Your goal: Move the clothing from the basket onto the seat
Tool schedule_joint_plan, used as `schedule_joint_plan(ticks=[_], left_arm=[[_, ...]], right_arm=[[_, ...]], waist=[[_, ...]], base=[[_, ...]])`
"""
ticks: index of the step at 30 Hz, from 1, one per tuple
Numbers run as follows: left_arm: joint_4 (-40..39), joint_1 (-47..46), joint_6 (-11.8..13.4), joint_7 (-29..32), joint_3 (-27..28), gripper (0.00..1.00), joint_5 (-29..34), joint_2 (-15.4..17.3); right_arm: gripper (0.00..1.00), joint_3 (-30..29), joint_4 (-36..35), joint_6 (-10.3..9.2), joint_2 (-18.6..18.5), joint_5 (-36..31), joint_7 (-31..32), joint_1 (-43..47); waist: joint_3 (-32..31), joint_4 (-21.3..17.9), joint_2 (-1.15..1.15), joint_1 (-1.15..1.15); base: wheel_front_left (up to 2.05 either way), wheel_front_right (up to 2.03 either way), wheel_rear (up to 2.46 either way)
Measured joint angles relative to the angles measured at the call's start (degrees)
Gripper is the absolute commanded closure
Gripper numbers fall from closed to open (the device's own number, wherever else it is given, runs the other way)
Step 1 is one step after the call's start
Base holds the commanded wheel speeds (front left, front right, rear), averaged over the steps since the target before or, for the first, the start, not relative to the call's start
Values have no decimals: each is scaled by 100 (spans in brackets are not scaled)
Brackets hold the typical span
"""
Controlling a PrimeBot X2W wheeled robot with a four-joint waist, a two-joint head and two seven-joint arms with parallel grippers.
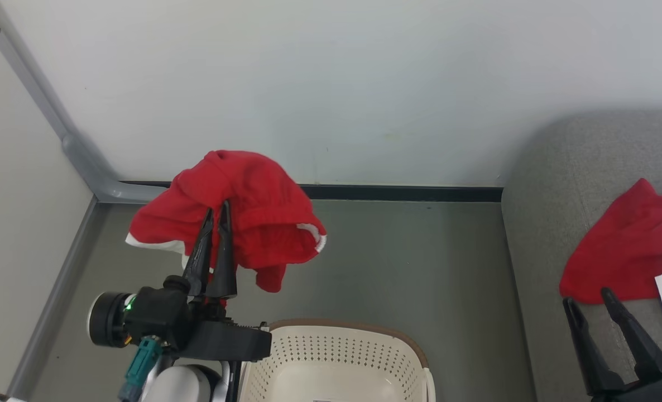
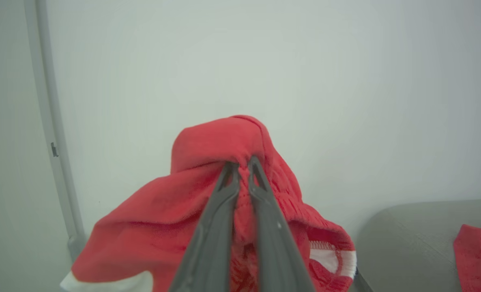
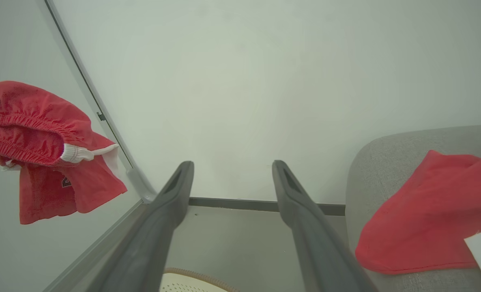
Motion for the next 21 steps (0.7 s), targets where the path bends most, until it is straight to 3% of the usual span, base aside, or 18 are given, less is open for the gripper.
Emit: schedule_joint_plan(ticks=[8,21], left_arm=[[-1107,74,1,-18,-580,100,23,14],[-1706,131,0,70,-1516,100,-15,49]], right_arm=[[0,374,-38,0,-7,-109,1,-27],[0,1596,-357,0,67,-202,1,-533]], waist=[[-84,128,1,1],[-158,358,1,1]], base=[[0,0,0],[0,0,0]])
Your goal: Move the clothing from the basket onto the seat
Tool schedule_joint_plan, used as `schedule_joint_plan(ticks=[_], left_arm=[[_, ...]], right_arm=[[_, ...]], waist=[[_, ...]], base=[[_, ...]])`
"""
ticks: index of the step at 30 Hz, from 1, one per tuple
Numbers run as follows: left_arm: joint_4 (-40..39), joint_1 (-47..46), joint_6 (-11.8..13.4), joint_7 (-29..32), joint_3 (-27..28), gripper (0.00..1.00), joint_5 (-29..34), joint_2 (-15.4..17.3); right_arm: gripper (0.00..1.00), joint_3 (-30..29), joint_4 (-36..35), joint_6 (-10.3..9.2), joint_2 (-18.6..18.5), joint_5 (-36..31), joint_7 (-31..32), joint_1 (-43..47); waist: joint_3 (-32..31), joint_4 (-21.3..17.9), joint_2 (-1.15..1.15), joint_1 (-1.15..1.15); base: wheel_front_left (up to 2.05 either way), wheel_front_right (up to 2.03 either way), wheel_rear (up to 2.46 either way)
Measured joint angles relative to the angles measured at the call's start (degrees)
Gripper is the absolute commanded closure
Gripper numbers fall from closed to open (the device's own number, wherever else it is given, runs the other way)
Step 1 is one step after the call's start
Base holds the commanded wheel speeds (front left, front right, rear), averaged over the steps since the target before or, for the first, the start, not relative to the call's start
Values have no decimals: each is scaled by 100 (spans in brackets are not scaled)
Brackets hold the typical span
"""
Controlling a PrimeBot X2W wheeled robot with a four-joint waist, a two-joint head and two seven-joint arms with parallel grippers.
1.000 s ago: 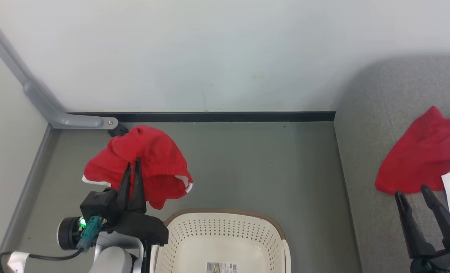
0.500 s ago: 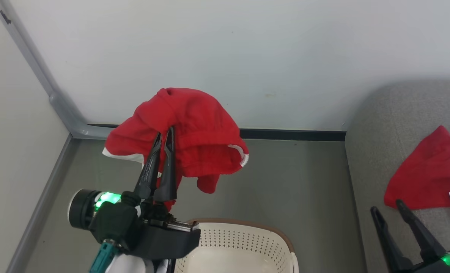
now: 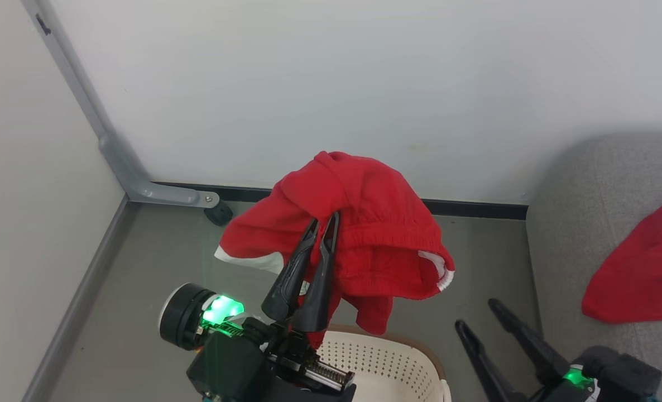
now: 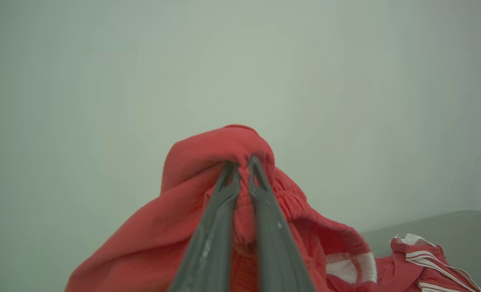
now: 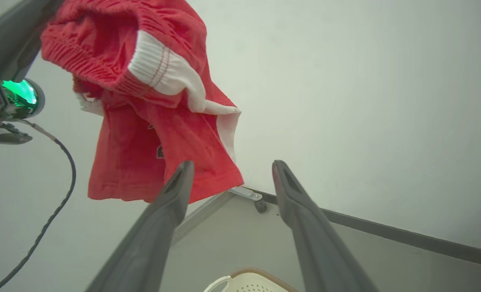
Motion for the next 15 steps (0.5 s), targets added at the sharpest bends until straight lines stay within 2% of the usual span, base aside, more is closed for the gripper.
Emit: schedule_joint_plan(ticks=[9,15], left_arm=[[-44,-3,0,219,-259,100,-34,13],[-126,-4,1,293,-505,100,-136,22]], right_arm=[[0,784,40,0,200,-93,-1,-709],[0,1180,447,0,419,-140,1,-1254]], waist=[[-69,179,0,0],[-113,316,0,0]], base=[[0,0,0],[0,0,0]])
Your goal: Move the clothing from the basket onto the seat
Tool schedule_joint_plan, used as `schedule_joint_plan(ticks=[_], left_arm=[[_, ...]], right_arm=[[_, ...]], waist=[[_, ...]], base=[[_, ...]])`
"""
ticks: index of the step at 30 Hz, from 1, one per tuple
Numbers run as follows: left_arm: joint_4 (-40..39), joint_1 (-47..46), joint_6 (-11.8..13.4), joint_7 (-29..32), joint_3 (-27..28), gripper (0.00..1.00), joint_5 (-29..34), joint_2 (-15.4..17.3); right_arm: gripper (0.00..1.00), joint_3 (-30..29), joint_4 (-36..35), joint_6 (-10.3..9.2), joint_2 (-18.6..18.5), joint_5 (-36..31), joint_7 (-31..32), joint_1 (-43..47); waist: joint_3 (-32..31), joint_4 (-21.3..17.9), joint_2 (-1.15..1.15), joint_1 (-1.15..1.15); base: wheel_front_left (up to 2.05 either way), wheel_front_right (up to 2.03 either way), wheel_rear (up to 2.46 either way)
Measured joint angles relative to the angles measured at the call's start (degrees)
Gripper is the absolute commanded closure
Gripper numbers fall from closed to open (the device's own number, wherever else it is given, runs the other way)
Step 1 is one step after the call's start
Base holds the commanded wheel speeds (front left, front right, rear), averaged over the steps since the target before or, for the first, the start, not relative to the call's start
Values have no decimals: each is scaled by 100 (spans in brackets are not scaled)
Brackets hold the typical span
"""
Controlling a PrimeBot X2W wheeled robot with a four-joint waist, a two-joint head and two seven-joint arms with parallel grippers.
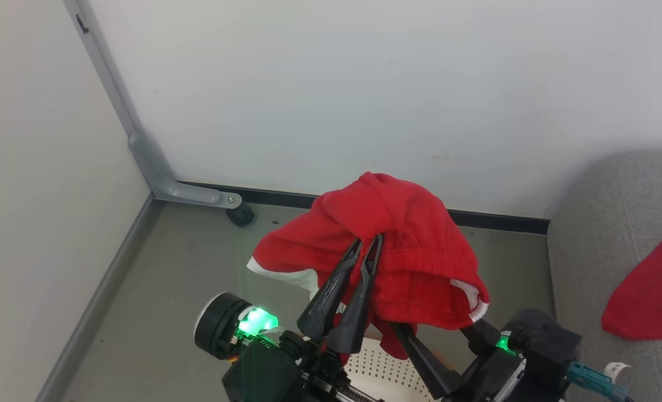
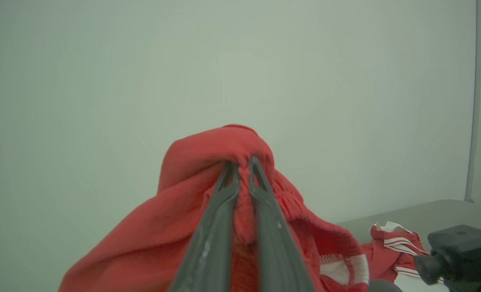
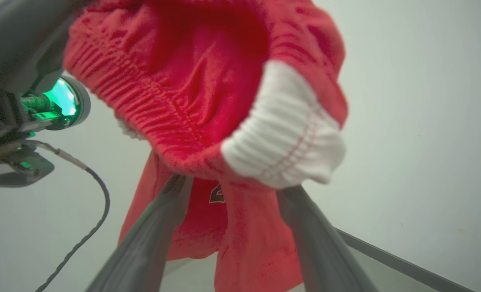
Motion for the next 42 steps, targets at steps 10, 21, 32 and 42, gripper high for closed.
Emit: schedule_joint_plan(ticks=[10,21,32,42], left_arm=[[-93,5,0,104,-107,100,-169,19],[-123,116,0,200,-20,100,-166,20],[-120,617,0,310,311,0,-11,26],[108,1018,-1,410,96,0,331,25]], right_arm=[[100,333,619,0,255,1,-1,-622],[100,387,702,0,241,158,-1,-719],[100,-370,739,0,-66,425,-1,-1119],[100,-1374,1001,0,-614,514,-1,-1545]], waist=[[-55,147,0,0],[-68,124,0,0],[-107,-110,0,0],[-18,-327,0,0]], base=[[0,0,0],[0,0,0],[0,0,0],[0,0,0]])
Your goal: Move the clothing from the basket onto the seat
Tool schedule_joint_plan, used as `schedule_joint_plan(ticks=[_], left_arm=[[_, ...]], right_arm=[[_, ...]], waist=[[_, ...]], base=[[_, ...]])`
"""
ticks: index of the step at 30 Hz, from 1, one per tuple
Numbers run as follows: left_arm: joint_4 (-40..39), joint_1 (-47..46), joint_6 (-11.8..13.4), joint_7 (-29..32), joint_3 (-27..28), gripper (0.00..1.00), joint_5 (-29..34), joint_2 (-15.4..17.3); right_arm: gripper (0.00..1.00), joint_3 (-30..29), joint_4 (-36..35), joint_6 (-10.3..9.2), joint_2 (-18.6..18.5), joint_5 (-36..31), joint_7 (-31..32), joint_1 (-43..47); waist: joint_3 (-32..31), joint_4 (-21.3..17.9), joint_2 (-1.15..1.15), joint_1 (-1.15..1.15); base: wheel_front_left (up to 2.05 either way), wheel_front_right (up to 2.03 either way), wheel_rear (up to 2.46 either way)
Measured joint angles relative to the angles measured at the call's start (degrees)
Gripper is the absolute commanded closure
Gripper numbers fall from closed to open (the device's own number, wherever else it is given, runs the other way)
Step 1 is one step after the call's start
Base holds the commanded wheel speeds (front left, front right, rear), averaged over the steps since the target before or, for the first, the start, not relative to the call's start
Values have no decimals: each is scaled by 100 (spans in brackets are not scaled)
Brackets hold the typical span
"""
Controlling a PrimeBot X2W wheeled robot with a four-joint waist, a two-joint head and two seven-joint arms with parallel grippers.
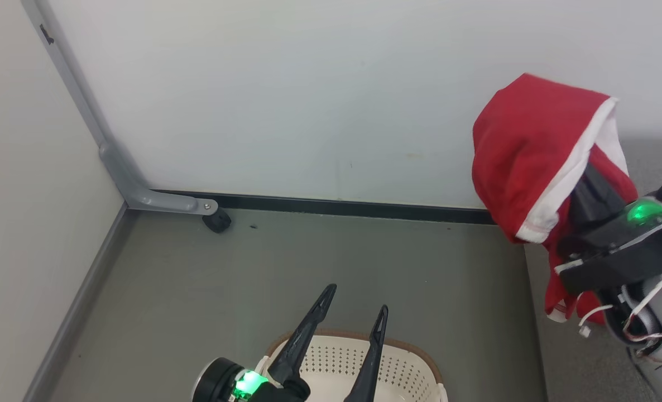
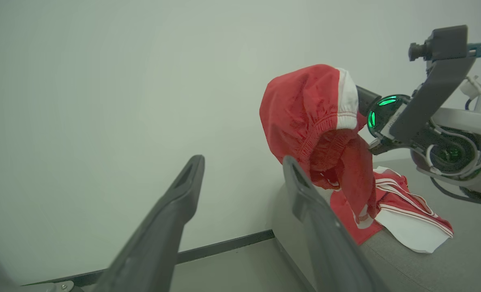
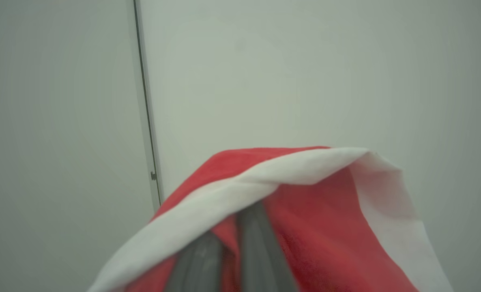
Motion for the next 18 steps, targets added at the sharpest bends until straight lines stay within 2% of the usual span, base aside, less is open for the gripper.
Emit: schedule_joint_plan(ticks=[11,18], left_arm=[[324,370,0,33,-96,0,309,18],[336,470,0,-123,-149,0,315,21]], right_arm=[[100,-1425,653,0,-1004,152,-1,-398],[100,-2107,971,0,-1650,305,-1,-480]], waist=[[263,-133,0,0],[552,-221,0,0]], base=[[0,0,0],[0,0,0]])
